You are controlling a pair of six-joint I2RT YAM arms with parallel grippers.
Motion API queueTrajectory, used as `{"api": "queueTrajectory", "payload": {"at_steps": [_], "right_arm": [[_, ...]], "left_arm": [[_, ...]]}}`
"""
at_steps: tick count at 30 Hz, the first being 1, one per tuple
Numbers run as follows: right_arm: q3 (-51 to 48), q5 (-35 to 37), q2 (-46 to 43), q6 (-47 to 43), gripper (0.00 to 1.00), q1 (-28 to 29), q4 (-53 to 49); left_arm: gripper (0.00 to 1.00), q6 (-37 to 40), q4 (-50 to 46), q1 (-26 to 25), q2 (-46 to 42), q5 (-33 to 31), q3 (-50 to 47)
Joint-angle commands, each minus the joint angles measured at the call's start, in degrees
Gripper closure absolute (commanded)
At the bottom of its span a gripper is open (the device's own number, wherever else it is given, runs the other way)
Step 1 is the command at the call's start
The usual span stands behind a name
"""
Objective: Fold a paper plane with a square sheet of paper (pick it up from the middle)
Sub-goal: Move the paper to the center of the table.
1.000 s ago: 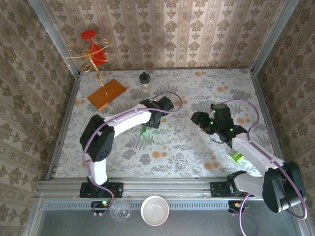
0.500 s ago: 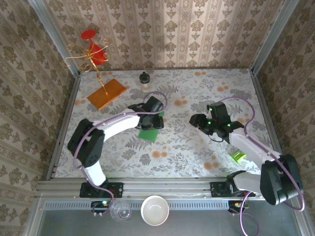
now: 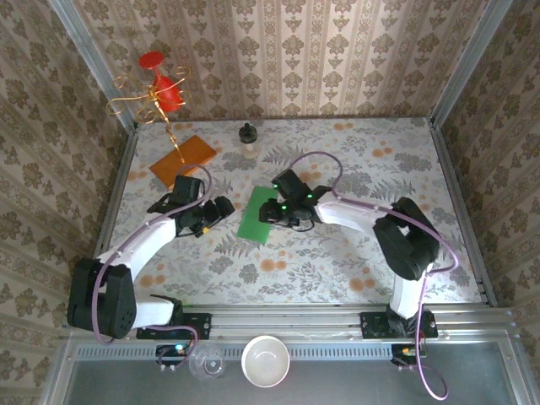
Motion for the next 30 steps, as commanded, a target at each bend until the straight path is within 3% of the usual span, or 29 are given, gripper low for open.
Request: {"api": "queueTrajectory", "payload": {"at_steps": [1, 5, 16, 25, 30], "right_arm": [[4.72, 2.06, 4.69, 3.50, 0.59, 1.34, -3.35], [7.65, 2.27, 8.60, 4.65, 0.59, 1.56, -4.60], [8.89, 1.79, 14.00, 1.97, 0.59, 1.49, -11.26], [-4.32, -2.24, 7.32, -9.69, 0.62, 1.33, -15.97], [-10.49, -6.07, -0.83, -11.91, 0.62, 0.11, -11.72]], "left_arm": [[0.08, 3.76, 0.89, 2.77, -2.09, 6.45, -1.76], [0.00, 6.10, 0.48, 4.77, -3.35, 7.67, -3.06], [0.00, 9.23, 1.48, 5.15, 1.30, 11.81, -0.53], [0.04, 7.86, 5.48, 4.85, 5.86, 16.04, 0.08], [0.07, 7.04, 4.14, 2.46, 6.04, 16.07, 0.26]]}}
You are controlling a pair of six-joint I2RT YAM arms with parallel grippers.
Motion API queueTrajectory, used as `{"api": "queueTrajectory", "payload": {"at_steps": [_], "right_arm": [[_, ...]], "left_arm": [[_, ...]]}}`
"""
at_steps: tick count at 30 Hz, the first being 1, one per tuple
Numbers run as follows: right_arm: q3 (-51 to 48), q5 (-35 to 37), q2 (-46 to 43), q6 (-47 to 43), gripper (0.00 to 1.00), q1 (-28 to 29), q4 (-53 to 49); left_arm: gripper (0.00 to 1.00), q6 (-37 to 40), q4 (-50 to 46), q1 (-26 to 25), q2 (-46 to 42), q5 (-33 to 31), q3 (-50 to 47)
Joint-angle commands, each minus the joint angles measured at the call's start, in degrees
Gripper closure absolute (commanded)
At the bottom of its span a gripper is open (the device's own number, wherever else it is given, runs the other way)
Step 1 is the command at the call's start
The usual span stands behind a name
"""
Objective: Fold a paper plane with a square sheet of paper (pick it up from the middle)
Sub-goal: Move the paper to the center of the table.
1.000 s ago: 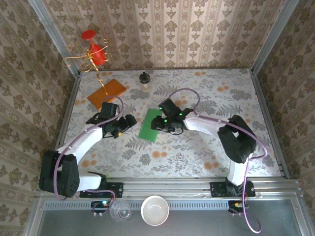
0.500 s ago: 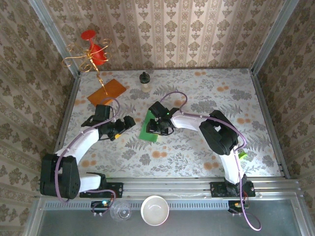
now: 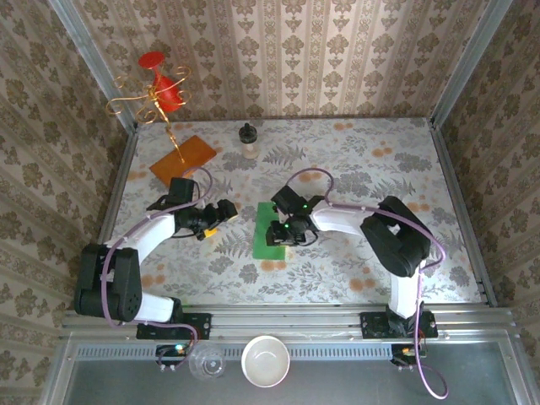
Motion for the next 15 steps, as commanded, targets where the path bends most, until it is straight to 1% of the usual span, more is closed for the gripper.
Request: {"api": "queueTrajectory", "payload": {"at_steps": [1, 5, 8, 11, 15], "right_arm": [[-3.37, -1.95, -3.54, -2.19, 0.62, -1.11, -4.31], [-3.87, 0.01, -9.04, 4.31, 0.61, -3.73, 2.33], [-7.27, -0.76, -10.97, 8.28, 0.61, -6.28, 9.06], [-7.84, -3.52, -8.84, 9.00, 0.63, -7.68, 11.06], [-6.76, -5.45, -5.49, 8.24, 0.67, -7.83, 10.46]], "left_arm": [[0.08, -1.28, -0.23, -2.21, 0.01, 1.32, 1.72], [0.11, -7.12, -0.42, -7.28, -1.30, -1.60, 0.19], [0.12, -11.87, 0.32, -12.46, -2.68, -4.74, -1.22], [0.16, -16.51, 2.48, -17.20, -3.10, -6.18, -2.93], [0.24, -19.89, 4.09, -19.87, -2.61, -6.82, -4.42]]}}
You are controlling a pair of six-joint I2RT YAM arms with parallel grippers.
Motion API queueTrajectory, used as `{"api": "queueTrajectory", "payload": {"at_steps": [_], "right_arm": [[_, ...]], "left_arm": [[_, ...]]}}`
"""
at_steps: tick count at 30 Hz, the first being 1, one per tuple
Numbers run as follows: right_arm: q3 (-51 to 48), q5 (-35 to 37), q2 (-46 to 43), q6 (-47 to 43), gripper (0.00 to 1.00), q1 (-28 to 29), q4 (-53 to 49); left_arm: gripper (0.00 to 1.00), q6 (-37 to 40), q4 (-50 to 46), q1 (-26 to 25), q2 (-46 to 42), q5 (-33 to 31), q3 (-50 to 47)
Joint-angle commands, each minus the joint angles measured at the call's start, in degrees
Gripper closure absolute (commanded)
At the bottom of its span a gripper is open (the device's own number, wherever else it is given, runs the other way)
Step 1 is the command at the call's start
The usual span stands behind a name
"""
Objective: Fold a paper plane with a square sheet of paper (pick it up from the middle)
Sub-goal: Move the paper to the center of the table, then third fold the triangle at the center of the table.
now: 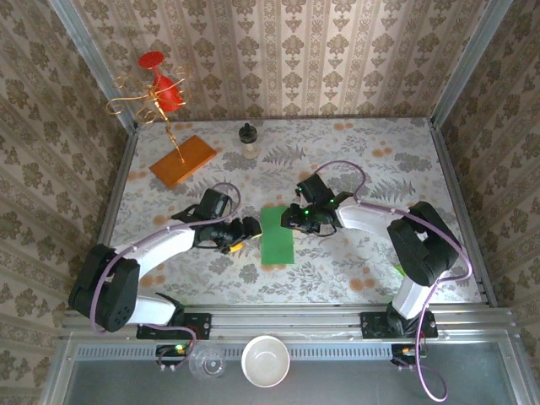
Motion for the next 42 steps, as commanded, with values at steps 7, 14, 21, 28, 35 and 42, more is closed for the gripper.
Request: {"api": "queueTrajectory", "payload": {"at_steps": [7, 14, 21, 28, 35, 42], "right_arm": [[-1.53, -3.26, 5.49, 2.75, 0.68, -0.23, 4.43], [-3.56, -1.35, 6.57, 2.99, 0.69, -0.65, 3.65], [-4.71, -1.11, 6.83, 2.95, 0.71, -0.84, 3.82], [-5.41, -1.07, 7.21, 3.17, 0.71, -0.93, 4.52], [-5.86, -0.96, 6.85, 3.15, 0.71, -1.09, 4.70], [-6.52, -0.78, 6.22, 3.26, 0.71, -1.24, 5.00]], "left_arm": [[0.32, -7.48, 2.88, -5.83, 3.86, -2.14, -0.12], [0.38, -8.35, 3.90, -7.68, 7.02, -1.66, 0.11], [0.52, -8.47, 6.35, -8.13, 8.77, 0.18, 0.58], [0.60, -7.94, 8.91, -7.34, 11.07, 2.31, 2.34], [0.62, -7.72, 12.19, -3.72, 12.27, 5.00, 2.55], [0.68, -8.02, 15.59, -1.57, 14.99, 9.24, 3.53]]}}
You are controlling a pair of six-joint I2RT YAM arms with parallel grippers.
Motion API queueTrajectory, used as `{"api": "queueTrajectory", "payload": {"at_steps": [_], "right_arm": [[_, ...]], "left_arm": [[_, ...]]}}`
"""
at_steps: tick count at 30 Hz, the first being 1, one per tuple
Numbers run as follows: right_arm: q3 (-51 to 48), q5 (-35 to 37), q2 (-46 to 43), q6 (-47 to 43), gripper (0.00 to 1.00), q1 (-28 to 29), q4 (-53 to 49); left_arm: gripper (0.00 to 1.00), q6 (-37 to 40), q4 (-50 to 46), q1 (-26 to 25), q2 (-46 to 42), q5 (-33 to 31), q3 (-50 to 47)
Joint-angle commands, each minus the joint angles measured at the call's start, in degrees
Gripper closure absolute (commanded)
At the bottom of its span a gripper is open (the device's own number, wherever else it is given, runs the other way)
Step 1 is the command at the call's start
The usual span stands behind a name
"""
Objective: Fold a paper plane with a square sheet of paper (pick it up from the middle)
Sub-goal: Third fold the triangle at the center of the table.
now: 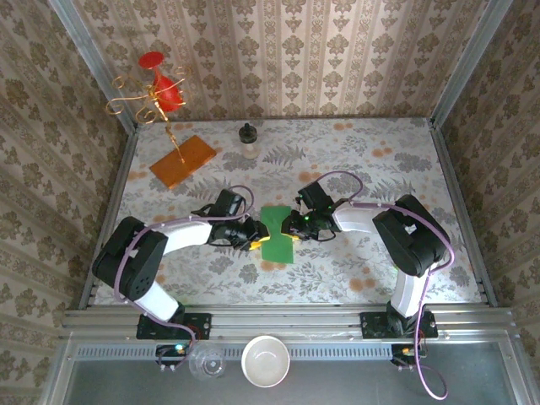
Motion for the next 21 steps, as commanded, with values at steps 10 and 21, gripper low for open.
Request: {"api": "queueTrajectory", "payload": {"at_steps": [10, 21], "right_arm": [[-3.22, 3.04, -2.49, -0.07, 0.60, -0.53, 0.01], [-9.22, 11.60, -17.37, -13.51, 0.35, 2.83, 8.28]], "left_arm": [[0.85, -0.43, 1.72, 1.04, 2.69, 3.50, 1.70], [0.99, -2.32, 1.51, 2.48, 1.29, 3.01, 2.44]]}}
